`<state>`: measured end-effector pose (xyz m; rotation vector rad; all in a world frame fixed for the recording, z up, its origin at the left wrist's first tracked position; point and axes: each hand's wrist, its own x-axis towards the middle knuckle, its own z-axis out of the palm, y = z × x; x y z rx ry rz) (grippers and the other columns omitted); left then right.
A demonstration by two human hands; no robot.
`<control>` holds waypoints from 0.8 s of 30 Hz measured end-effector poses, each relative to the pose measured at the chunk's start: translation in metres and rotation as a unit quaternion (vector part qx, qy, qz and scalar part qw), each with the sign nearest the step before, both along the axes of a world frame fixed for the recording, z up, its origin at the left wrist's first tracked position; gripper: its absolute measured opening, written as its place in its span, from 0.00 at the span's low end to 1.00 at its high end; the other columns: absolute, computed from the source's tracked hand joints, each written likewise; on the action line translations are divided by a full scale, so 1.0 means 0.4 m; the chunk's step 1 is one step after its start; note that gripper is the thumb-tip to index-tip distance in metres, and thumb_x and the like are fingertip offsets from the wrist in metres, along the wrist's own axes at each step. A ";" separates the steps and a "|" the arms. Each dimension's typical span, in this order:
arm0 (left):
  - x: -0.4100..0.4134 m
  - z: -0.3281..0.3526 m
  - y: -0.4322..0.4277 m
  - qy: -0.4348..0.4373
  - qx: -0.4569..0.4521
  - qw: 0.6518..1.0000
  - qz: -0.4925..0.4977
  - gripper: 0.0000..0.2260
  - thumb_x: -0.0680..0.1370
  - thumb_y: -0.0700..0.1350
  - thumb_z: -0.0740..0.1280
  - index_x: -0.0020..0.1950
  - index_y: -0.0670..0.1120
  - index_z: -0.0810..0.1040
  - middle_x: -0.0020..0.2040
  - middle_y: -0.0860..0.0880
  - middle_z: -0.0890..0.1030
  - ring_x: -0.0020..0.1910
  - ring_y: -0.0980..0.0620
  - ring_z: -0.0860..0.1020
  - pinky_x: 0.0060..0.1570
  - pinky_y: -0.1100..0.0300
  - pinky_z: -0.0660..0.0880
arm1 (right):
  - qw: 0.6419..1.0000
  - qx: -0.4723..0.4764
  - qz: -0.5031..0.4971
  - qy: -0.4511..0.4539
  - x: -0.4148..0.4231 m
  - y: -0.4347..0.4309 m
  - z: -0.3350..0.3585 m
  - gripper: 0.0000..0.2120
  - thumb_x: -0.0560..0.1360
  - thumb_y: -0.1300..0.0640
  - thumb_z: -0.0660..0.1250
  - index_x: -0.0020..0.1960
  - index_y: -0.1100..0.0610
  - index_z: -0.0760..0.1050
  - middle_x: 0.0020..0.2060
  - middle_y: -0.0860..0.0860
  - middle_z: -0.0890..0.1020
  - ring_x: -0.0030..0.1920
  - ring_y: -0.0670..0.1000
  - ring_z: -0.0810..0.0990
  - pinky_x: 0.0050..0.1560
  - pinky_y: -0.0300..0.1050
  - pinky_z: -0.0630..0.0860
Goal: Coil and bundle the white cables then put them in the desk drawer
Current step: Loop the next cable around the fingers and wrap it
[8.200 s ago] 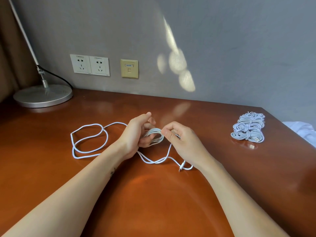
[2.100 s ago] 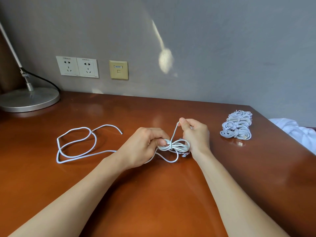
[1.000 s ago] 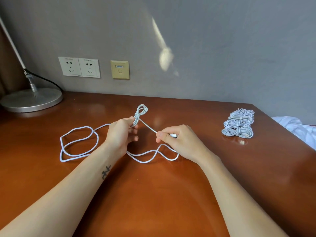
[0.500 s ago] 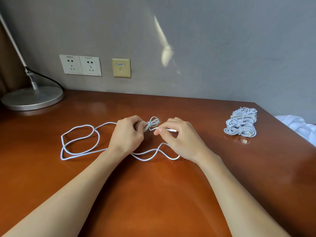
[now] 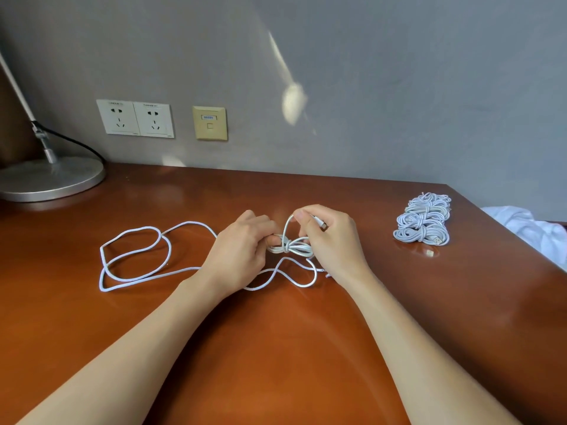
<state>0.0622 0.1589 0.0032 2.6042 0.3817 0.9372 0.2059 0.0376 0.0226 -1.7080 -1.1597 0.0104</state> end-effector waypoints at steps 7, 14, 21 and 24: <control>-0.002 0.000 -0.003 -0.007 -0.004 0.999 -0.044 0.12 0.81 0.35 0.65 0.51 0.51 0.83 0.43 0.58 0.79 0.46 0.51 0.70 0.45 0.48 0.75 | 0.994 -0.020 -0.036 0.103 0.019 -0.003 -0.004 0.09 0.82 0.51 0.67 0.49 0.49 0.86 0.28 0.41 0.80 0.34 0.40 0.82 0.34 0.30 0.75; -0.003 0.010 -0.012 -0.023 -0.042 0.997 -0.053 0.13 0.82 0.35 0.64 0.49 0.52 0.82 0.44 0.59 0.80 0.49 0.52 0.71 0.47 0.54 0.73 | 0.976 -0.021 -0.020 0.216 0.032 -0.006 -0.005 0.09 0.83 0.51 0.67 0.51 0.49 0.86 0.30 0.41 0.81 0.31 0.40 0.78 0.34 0.33 0.74; 0.001 0.006 -0.020 -0.043 -0.120 0.991 -0.050 0.11 0.84 0.40 0.63 0.50 0.52 0.83 0.46 0.61 0.81 0.51 0.53 0.73 0.51 0.63 0.68 | 0.965 -0.024 -0.002 0.261 0.035 -0.009 -0.008 0.07 0.82 0.53 0.69 0.51 0.48 0.86 0.32 0.44 0.83 0.30 0.42 0.74 0.33 0.37 0.72; 0.006 -0.002 -0.022 -0.061 -0.164 0.984 -0.024 0.11 0.85 0.40 0.63 0.50 0.53 0.82 0.44 0.60 0.81 0.50 0.54 0.73 0.50 0.65 0.67 | 0.970 -0.049 -0.004 0.238 0.044 -0.010 -0.010 0.11 0.81 0.60 0.67 0.52 0.47 0.85 0.35 0.47 0.84 0.33 0.45 0.75 0.34 0.39 0.73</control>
